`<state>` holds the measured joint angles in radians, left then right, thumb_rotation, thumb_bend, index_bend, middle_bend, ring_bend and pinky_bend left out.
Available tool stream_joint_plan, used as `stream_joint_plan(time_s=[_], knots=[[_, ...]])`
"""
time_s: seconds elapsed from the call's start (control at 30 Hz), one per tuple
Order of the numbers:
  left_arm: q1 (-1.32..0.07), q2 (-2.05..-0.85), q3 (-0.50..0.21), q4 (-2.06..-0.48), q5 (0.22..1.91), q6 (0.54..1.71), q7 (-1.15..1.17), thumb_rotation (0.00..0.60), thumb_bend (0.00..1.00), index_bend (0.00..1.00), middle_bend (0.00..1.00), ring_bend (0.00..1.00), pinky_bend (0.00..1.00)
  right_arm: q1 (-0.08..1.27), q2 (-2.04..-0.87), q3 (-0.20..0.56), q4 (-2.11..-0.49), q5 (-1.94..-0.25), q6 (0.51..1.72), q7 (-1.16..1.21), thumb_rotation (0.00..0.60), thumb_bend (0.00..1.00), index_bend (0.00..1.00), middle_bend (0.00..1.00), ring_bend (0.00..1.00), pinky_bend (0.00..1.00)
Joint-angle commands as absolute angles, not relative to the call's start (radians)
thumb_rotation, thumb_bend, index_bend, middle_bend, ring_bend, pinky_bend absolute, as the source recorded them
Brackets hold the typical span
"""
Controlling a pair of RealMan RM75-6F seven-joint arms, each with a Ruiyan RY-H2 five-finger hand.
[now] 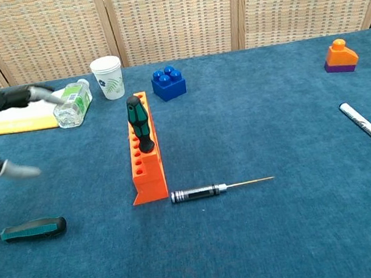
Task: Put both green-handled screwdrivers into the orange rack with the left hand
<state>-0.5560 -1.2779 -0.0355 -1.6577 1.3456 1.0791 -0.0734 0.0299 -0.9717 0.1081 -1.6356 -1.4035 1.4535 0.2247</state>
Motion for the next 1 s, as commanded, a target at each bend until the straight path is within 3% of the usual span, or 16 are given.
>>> stream_joint_plan(time_s=[0.03, 0.13, 0.47, 1.0], knots=[[-0.506, -1.226, 0.022, -1.726, 1.262, 1.067, 0.1, 0.6, 0.0, 0.15, 0.0, 0.0, 0.0, 0.03, -0.972, 0.108, -1.636, -1.404, 1.454, 0.223, 0.6, 0.0, 0.01, 0.0, 0.0, 0.0], [-0.477, -1.27, 0.03, -1.696, 1.252, 1.12, 0.188, 0.6, 0.0, 0.17, 0.0, 0.0, 0.0, 0.03, -0.971, 0.107, -1.638, -1.404, 1.454, 0.221, 0.6, 0.0, 0.01, 0.0, 0.0, 0.0], [-0.467, -1.365, 0.036, -1.616, 1.22, 1.067, 0.219, 0.6, 0.01, 0.29, 0.0, 0.0, 0.0, 0.03, -0.972, 0.108, -1.637, -1.402, 1.451, 0.225, 0.6, 0.0, 0.01, 0.0, 0.0, 0.0], [-0.458, -1.452, 0.009, -1.556, 1.171, 1.046, 0.262, 0.6, 0.21, 0.37, 0.0, 0.0, 0.0, 0.032, -0.969, 0.107, -1.634, -1.401, 1.446, 0.232, 0.6, 0.0, 0.01, 0.0, 0.0, 0.0]])
